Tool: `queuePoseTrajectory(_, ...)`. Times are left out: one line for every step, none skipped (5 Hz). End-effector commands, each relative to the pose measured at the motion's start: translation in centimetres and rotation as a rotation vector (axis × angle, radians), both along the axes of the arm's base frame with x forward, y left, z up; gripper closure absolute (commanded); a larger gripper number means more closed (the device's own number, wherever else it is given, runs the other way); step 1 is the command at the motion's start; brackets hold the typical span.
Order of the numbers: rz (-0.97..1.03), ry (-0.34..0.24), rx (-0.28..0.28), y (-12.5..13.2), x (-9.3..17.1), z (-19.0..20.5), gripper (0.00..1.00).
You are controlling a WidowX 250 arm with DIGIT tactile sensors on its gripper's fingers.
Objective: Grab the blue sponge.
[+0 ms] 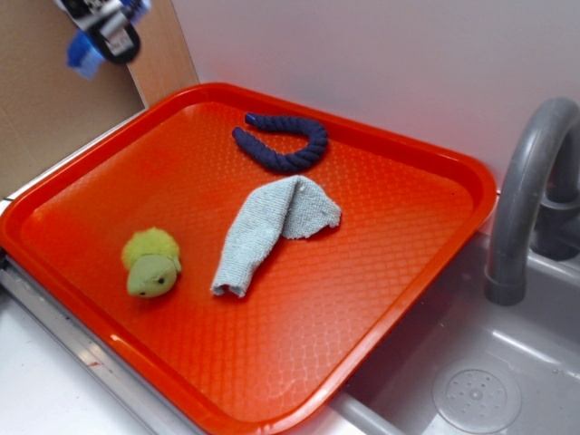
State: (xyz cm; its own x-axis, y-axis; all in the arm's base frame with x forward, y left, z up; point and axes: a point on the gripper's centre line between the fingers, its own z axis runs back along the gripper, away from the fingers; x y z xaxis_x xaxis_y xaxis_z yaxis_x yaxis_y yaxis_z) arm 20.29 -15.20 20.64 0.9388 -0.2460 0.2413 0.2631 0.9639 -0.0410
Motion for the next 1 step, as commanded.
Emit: queuePoseTrajectory(0.025, 0.001, -0.045, 1.94, -0.81, 1.62, 1.0)
